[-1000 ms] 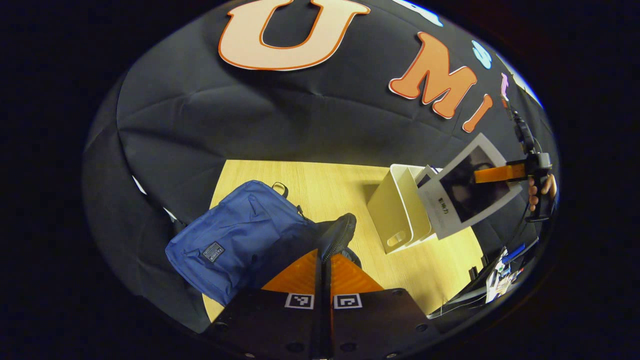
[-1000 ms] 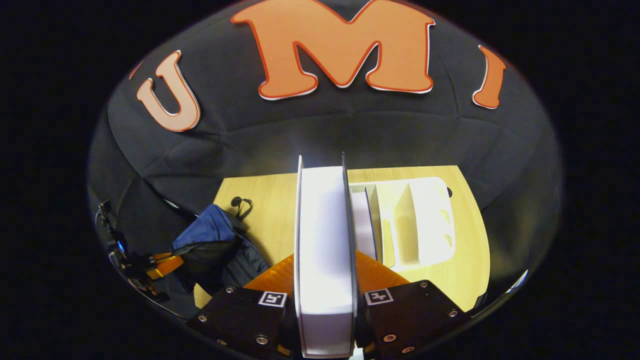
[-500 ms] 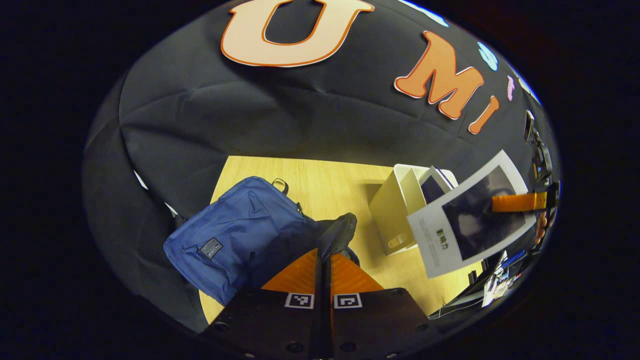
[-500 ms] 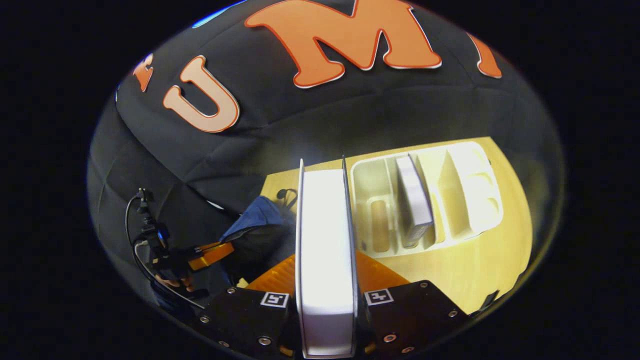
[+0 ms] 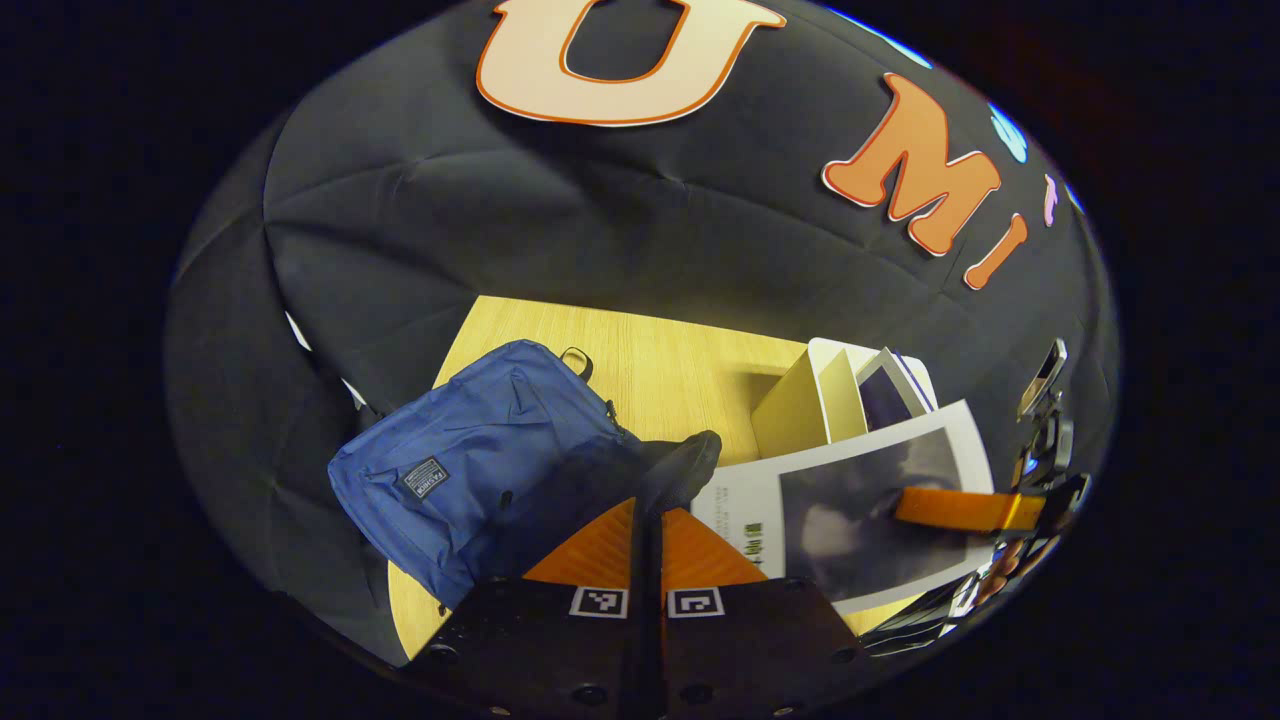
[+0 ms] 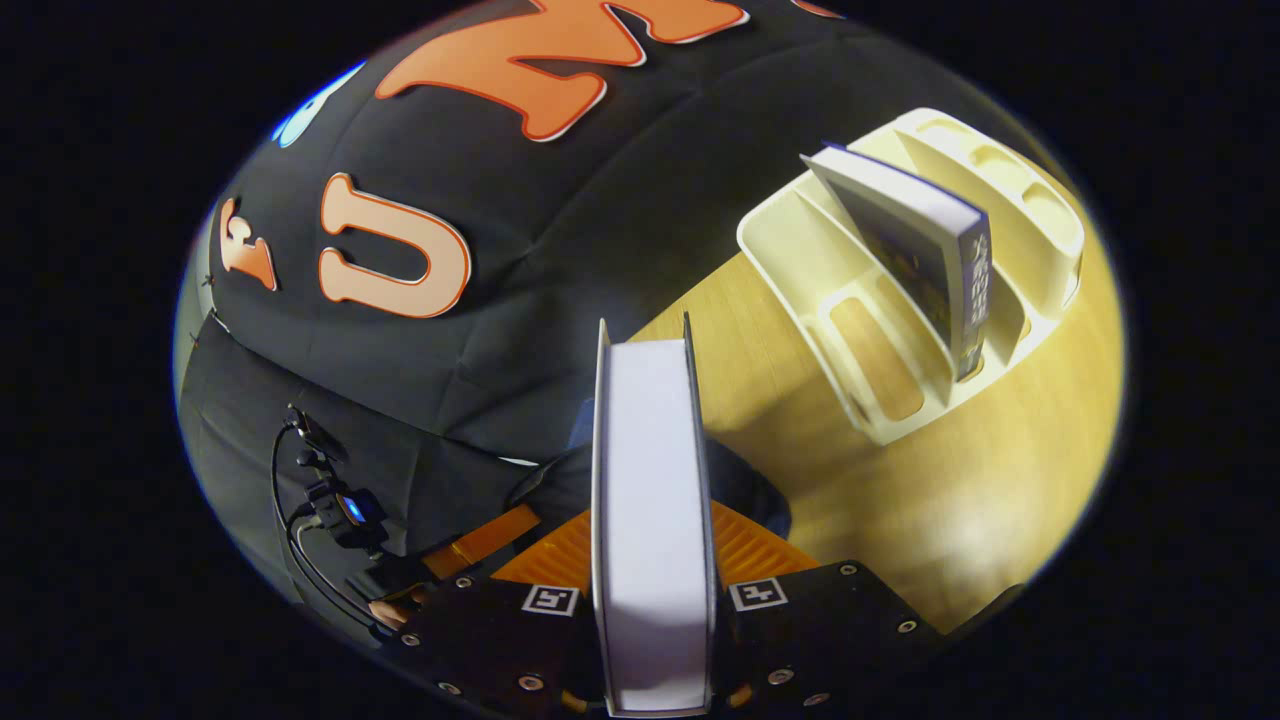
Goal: Open the schoolbag, grab two books from the bookshelf and put them into the schoolbag.
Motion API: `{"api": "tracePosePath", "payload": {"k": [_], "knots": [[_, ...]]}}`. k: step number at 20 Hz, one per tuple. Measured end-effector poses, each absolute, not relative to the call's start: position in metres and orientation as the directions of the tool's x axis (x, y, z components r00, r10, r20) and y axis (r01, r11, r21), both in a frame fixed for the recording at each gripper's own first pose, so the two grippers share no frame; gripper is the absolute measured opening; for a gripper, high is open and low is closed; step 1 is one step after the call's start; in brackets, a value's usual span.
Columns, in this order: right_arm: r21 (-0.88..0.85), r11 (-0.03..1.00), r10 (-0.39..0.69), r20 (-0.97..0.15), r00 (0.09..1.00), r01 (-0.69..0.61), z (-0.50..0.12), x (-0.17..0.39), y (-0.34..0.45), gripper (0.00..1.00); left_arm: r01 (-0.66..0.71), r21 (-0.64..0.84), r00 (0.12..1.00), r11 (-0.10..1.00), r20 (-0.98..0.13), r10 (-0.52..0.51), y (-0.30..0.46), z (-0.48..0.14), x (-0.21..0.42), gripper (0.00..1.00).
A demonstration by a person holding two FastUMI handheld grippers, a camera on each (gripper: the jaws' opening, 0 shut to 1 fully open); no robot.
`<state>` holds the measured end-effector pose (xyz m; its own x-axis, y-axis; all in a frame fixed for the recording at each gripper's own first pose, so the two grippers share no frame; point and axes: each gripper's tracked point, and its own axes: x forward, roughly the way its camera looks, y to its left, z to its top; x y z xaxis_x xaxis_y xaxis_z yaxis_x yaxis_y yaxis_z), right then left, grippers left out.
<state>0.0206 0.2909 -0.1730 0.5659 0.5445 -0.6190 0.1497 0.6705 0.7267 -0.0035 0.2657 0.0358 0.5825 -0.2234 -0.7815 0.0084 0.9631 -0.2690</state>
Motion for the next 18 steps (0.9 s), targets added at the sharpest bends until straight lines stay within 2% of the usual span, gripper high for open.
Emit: {"api": "tracePosePath", "payload": {"k": [5, 10, 18], "knots": [[0.779, 0.552, 0.534, -0.605, 0.591, 0.298, -0.220, 0.014, 0.320, 0.40, -0.006, -0.217, 0.586, 0.976, -0.792, -0.173, 0.266, 0.045, 0.009, 0.00], [0.808, 0.487, 0.558, -0.580, 0.593, 0.333, -0.250, 0.016, 0.364, 0.40, 0.018, -0.218, 0.570, 0.976, -0.799, -0.189, 0.249, 0.049, 0.009, 0.00], [0.781, 0.495, 0.511, -0.616, 0.600, 0.381, -0.297, 0.042, 0.393, 0.40, 0.039, -0.263, 0.540, 0.964, -0.806, -0.242, 0.230, 0.047, 0.002, 0.00]]}}
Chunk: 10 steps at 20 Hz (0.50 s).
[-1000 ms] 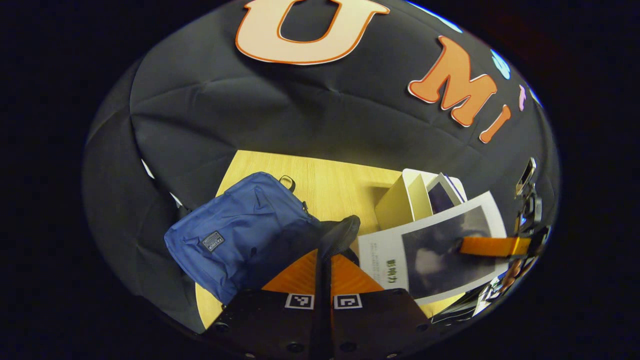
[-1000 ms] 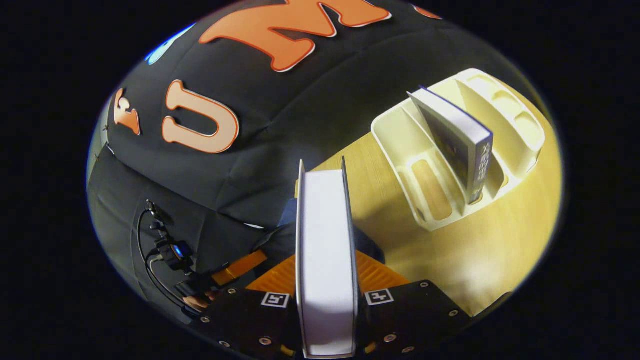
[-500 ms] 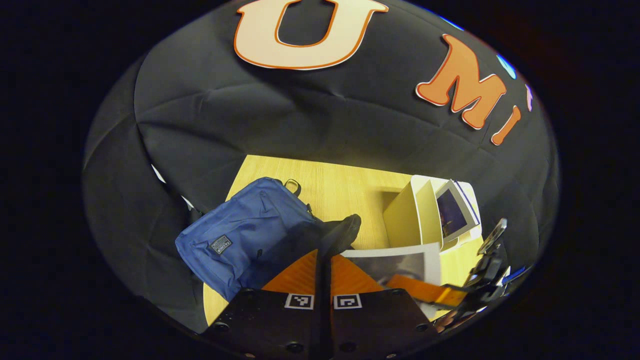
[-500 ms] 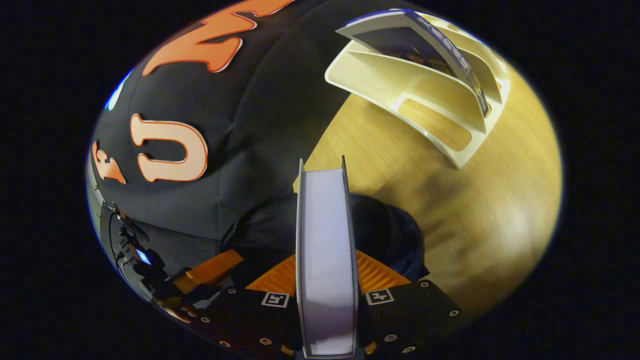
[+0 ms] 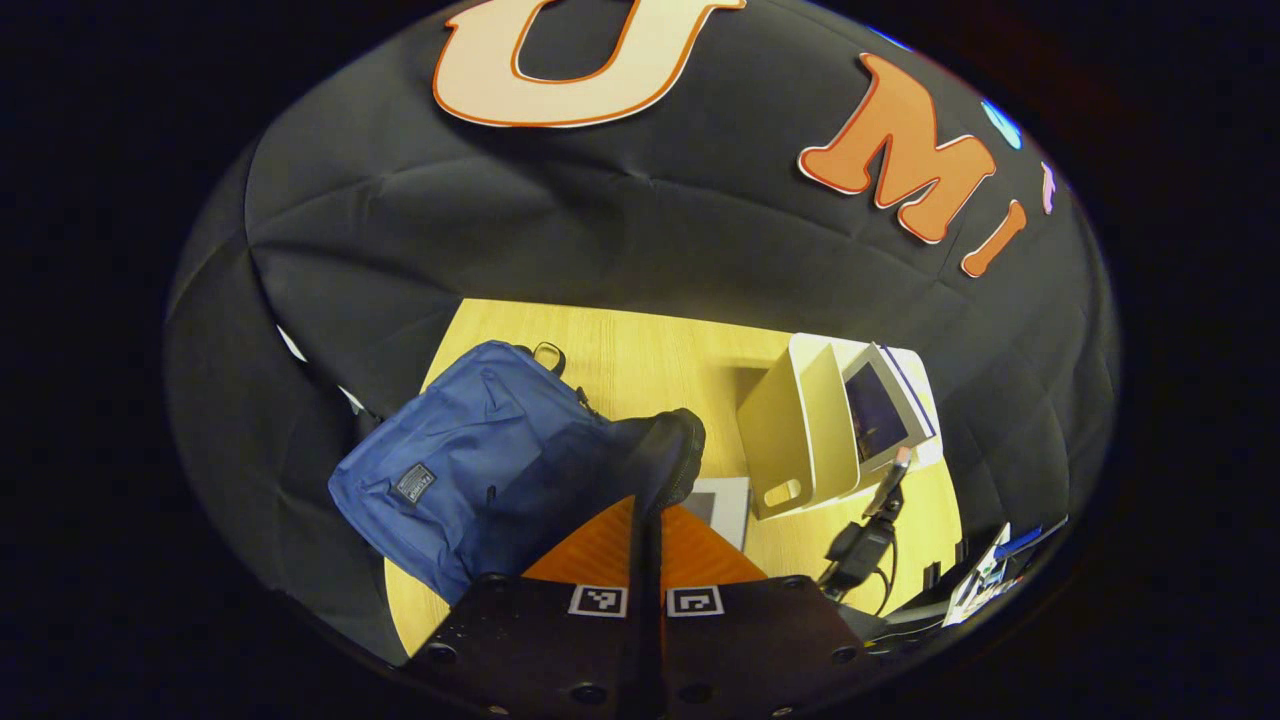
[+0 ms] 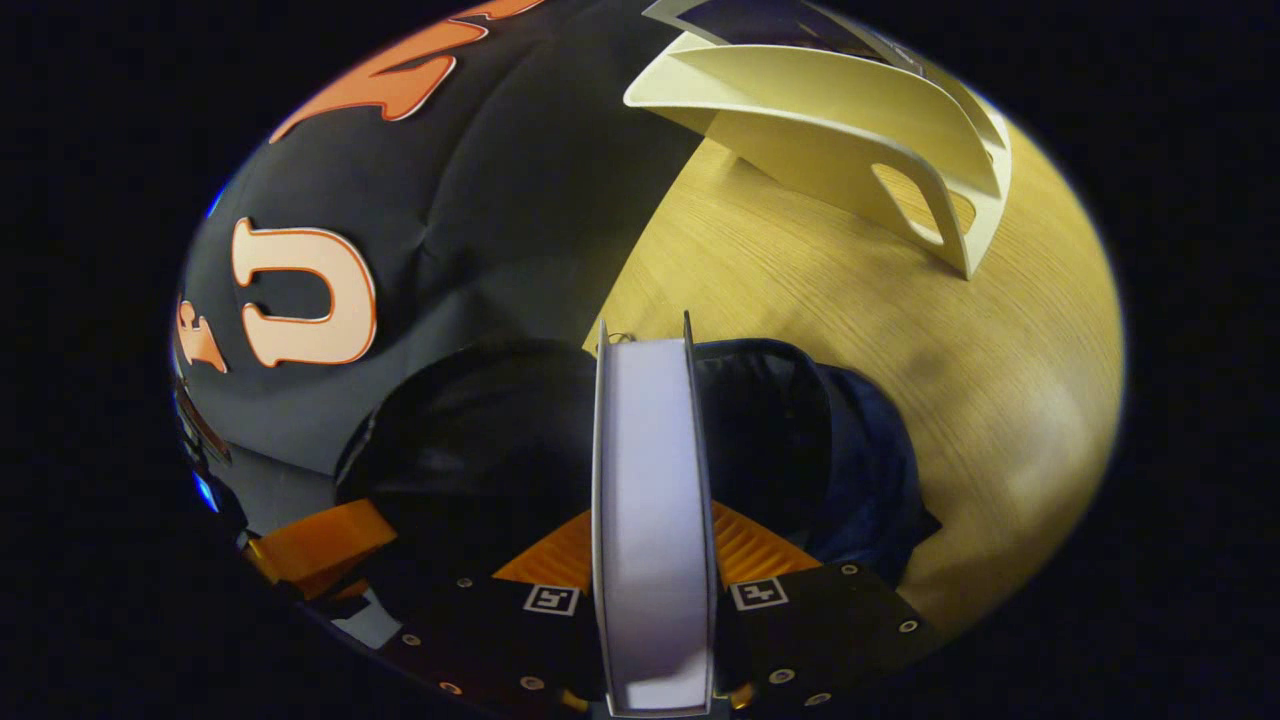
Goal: Open the schoolbag, grab two books from the bookshelf and put them into the schoolbag.
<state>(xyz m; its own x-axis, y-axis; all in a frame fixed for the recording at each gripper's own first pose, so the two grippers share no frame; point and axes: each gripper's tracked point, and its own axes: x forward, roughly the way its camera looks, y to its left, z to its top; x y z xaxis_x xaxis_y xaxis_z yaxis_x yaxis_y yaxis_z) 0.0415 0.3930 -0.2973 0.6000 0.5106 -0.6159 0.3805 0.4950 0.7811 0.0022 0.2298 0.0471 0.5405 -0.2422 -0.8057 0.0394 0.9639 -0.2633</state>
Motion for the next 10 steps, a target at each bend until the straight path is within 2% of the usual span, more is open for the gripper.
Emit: {"api": "tracePosePath", "payload": {"k": [4, 5, 6, 10], "knots": [[0.789, 0.480, 0.537, -0.609, 0.583, 0.383, -0.307, 0.045, 0.418, 0.40, 0.047, -0.287, 0.525, 0.957, -0.807, -0.268, 0.223, 0.048, -0.004, 0.00], [0.796, 0.470, 0.548, -0.603, 0.580, 0.382, -0.307, 0.047, 0.425, 0.40, 0.055, -0.287, 0.522, 0.956, -0.808, -0.273, 0.223, 0.045, -0.005, 0.05], [0.797, 0.467, 0.560, -0.602, 0.569, 0.383, -0.310, 0.045, 0.431, 0.40, 0.062, -0.288, 0.517, 0.956, -0.810, -0.277, 0.221, 0.046, -0.007, 0.00], [0.811, 0.453, 0.562, -0.582, 0.587, 0.371, -0.317, 0.054, 0.441, 0.40, 0.080, -0.293, 0.512, 0.953, -0.808, -0.292, 0.214, 0.045, -0.008, 0.00]]}}
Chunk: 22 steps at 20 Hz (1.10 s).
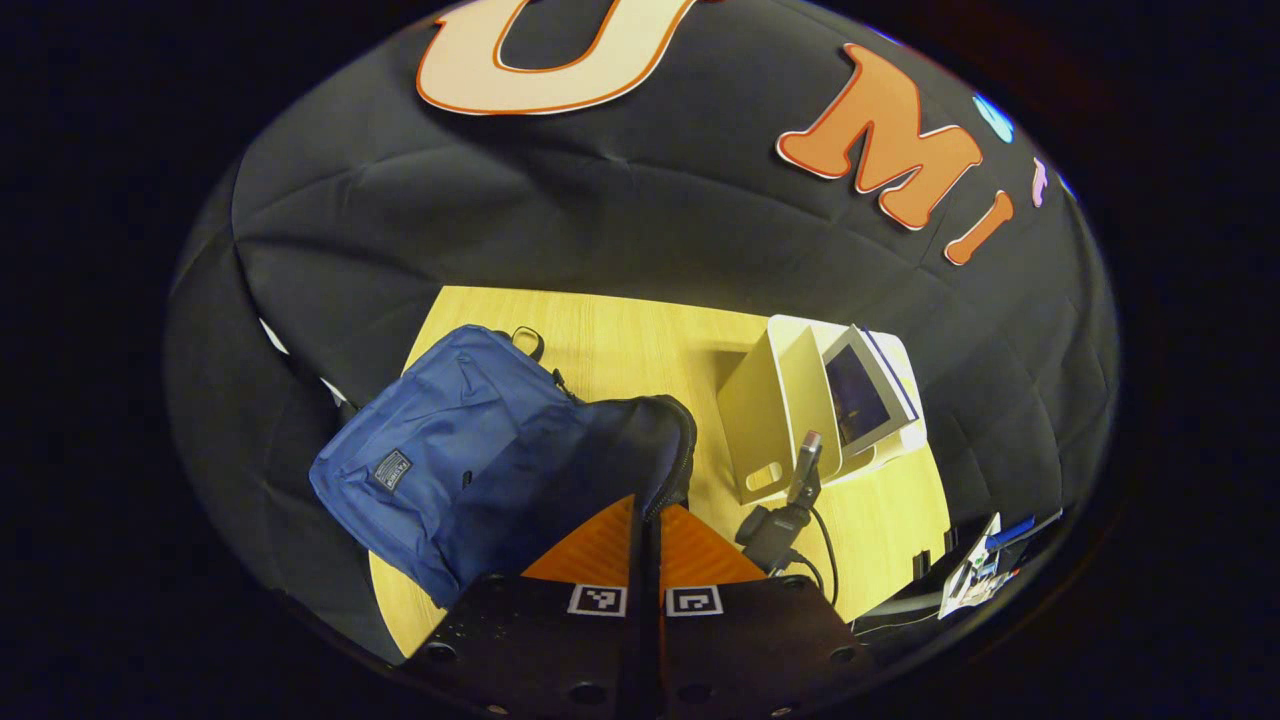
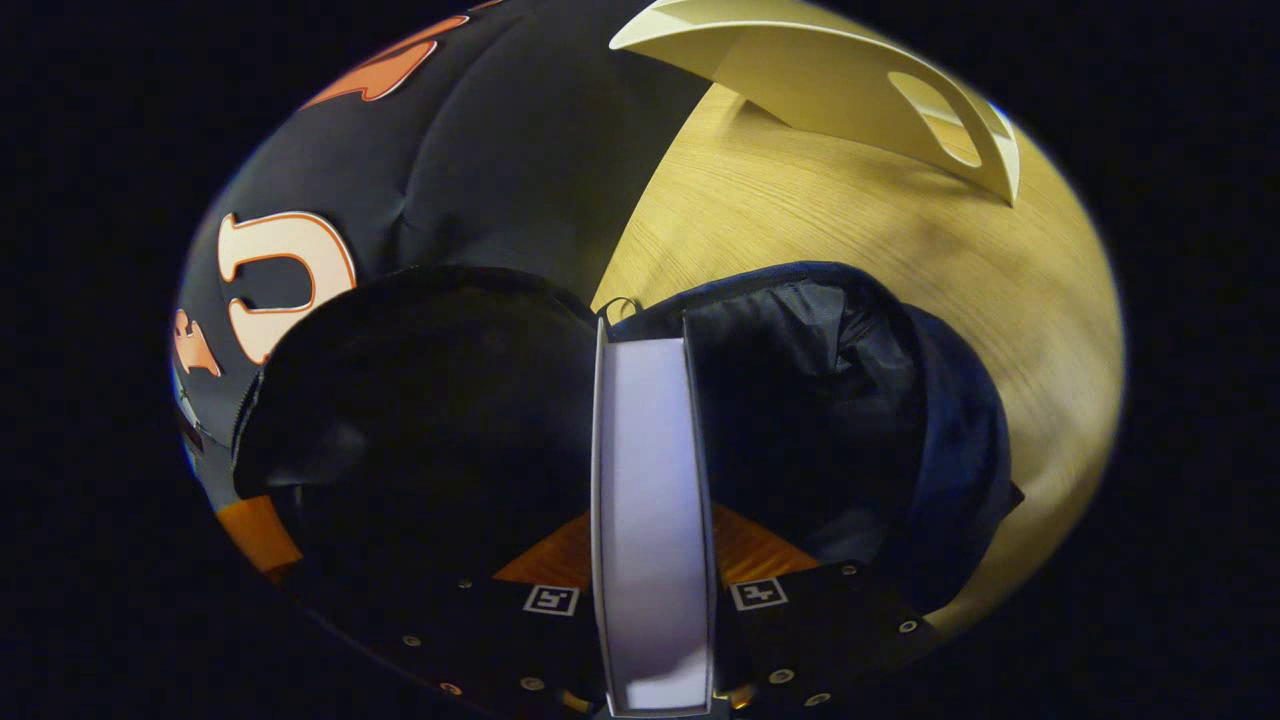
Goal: Open the schoolbag, grab two books from the bookshelf and put them into the schoolbag.
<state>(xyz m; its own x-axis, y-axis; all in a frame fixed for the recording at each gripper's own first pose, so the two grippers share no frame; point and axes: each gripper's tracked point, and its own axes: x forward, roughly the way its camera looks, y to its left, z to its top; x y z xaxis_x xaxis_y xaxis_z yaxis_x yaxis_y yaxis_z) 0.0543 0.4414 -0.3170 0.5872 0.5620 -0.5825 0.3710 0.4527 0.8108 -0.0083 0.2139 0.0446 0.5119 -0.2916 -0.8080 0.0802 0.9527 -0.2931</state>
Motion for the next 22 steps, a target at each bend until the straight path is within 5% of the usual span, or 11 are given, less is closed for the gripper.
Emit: {"api": "tracePosePath", "payload": {"k": [2, 3, 4, 9, 10, 13, 14, 16, 17, 22], "knots": [[0.814, 0.447, 0.562, -0.579, 0.591, 0.372, -0.322, 0.060, 0.447, 0.40, 0.086, -0.293, 0.512, 0.952, -0.807, -0.295, 0.213, 0.044, -0.009, 0.00], [0.816, 0.441, 0.558, -0.576, 0.597, 0.374, -0.324, 0.062, 0.449, 0.29, 0.090, -0.291, 0.509, 0.952, -0.808, -0.295, 0.211, 0.043, -0.010, 0.00], [0.816, 0.444, 0.571, -0.576, 0.585, 0.370, -0.327, 0.063, 0.454, 0.40, 0.086, -0.290, 0.513, 0.953, -0.807, -0.292, 0.211, 0.044, -0.008, 0.00], [0.804, 0.432, 0.581, -0.594, 0.557, 0.407, -0.327, 0.059, 0.455, 0.42, 0.069, -0.292, 0.526, 0.954, -0.802, -0.283, 0.217, 0.045, -0.010, 0.00], [0.787, 0.454, 0.582, -0.617, 0.530, 0.418, -0.328, 0.055, 0.451, 0.33, 0.063, -0.293, 0.532, 0.954, -0.799, -0.280, 0.219, 0.046, -0.009, 0.00], [0.781, 0.471, 0.600, -0.624, 0.501, 0.410, -0.320, 0.047, 0.440, 0.60, 0.052, -0.306, 0.534, 0.951, -0.796, -0.286, 0.219, 0.045, -0.010, 0.00], [0.774, 0.490, 0.592, -0.633, 0.499, 0.400, -0.318, 0.045, 0.432, 0.52, 0.048, -0.310, 0.537, 0.949, -0.794, -0.286, 0.219, 0.045, -0.010, 0.00], [0.764, 0.515, 0.577, -0.644, 0.503, 0.388, -0.314, 0.045, 0.415, 0.95, 0.041, -0.318, 0.535, 0.947, -0.793, -0.290, 0.219, 0.043, -0.010, 0.00], [0.763, 0.522, 0.574, -0.644, 0.506, 0.380, -0.310, 0.044, 0.408, 0.80, 0.043, -0.322, 0.533, 0.946, -0.793, -0.294, 0.217, 0.042, -0.011, 0.00], [0.741, 0.591, 0.534, -0.656, 0.534, 0.318, -0.285, 0.038, 0.357, 0.84, 0.036, -0.334, 0.529, 0.942, -0.793, -0.301, 0.212, 0.034, -0.010, 0.00]]}}
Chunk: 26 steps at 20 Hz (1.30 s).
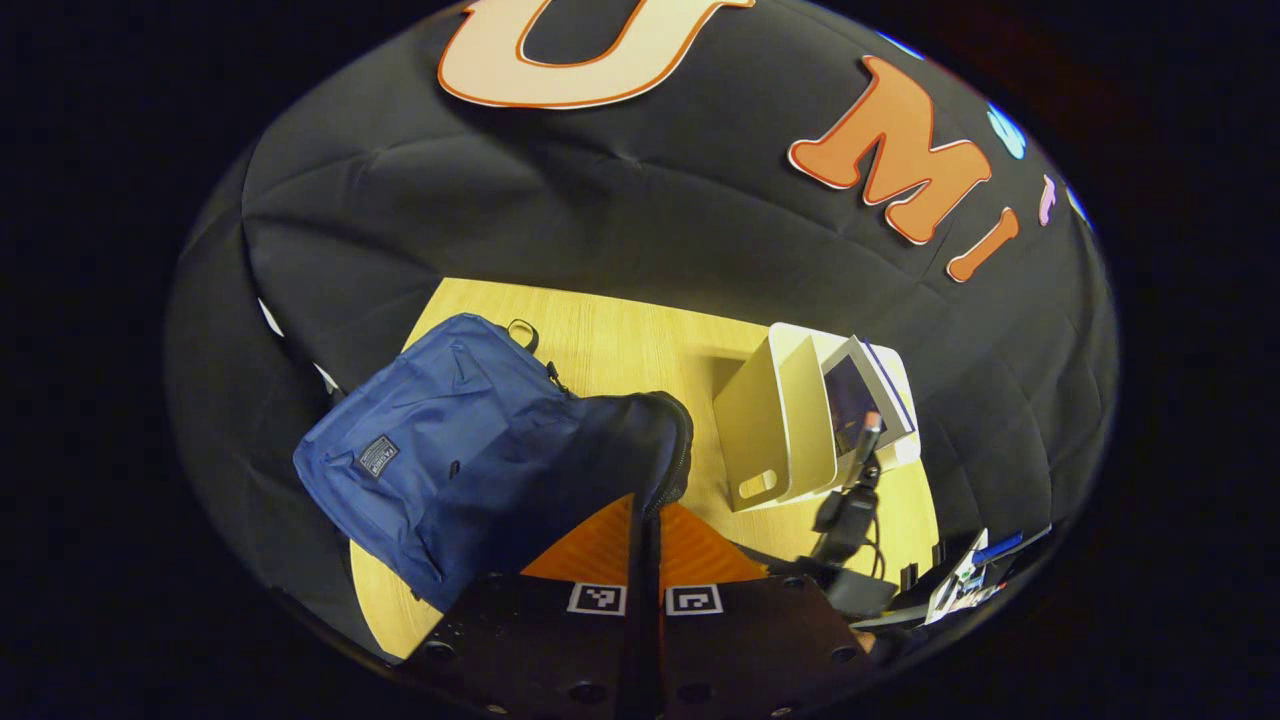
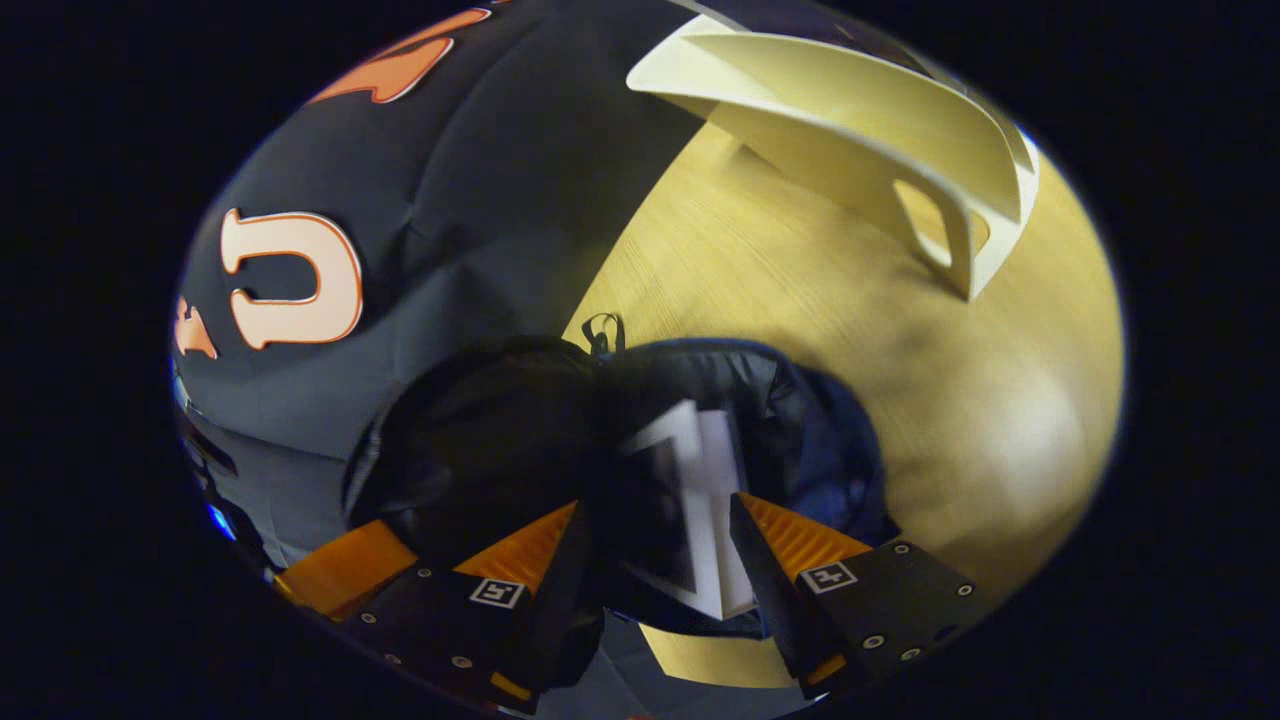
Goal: Open the schoolbag, grab two books from the bookshelf and put them into the schoolbag.
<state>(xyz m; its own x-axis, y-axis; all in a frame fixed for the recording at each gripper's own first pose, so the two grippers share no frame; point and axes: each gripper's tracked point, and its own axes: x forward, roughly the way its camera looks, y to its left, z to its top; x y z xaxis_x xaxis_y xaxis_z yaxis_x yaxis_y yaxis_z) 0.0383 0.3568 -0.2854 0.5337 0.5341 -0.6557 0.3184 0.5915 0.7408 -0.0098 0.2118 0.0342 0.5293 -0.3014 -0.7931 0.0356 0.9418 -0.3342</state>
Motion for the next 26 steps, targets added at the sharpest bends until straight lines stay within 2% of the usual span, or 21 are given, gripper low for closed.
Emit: {"api": "tracePosePath", "payload": {"k": [6, 10, 13, 16, 18, 23, 26], "knots": [[0.645, 0.741, 0.396, -0.646, 0.653, 0.189, -0.226, 0.050, 0.257, 0.84, 0.028, -0.341, 0.516, 0.940, -0.800, -0.306, 0.205, 0.023, -0.011, 0.00], [0.454, 0.872, 0.194, -0.666, 0.720, 0.185, -0.191, 0.070, 0.159, 0.84, 0.020, -0.338, 0.517, 0.941, -0.802, -0.299, 0.203, 0.020, -0.010, 0.00], [0.326, 0.923, 0.074, -0.669, 0.740, 0.202, -0.166, 0.097, 0.105, 0.84, 0.014, -0.334, 0.518, 0.942, -0.804, -0.292, 0.203, 0.018, -0.010, 0.00], [0.166, 0.972, 0.005, -0.718, 0.696, 0.164, -0.165, 0.116, 0.074, 0.84, 0.012, -0.332, 0.522, 0.943, -0.803, -0.289, 0.203, 0.018, -0.008, 0.00], [0.096, 0.989, -0.002, -0.756, 0.655, 0.113, -0.172, 0.122, 0.070, 0.85, 0.013, -0.329, 0.525, 0.944, -0.801, -0.287, 0.203, 0.018, -0.008, 0.00], [-0.017, 1.000, -0.020, -0.827, 0.562, 0.011, -0.201, 0.161, 0.065, 0.87, 0.018, -0.320, 0.531, 0.947, -0.800, -0.280, 0.206, 0.019, -0.006, 0.00], [-0.059, 0.998, -0.033, -0.879, 0.476, -0.038, -0.224, 0.173, 0.068, 0.87, 0.023, -0.321, 0.527, 0.947, -0.801, -0.284, 0.205, 0.018, -0.006, 0.00]]}}
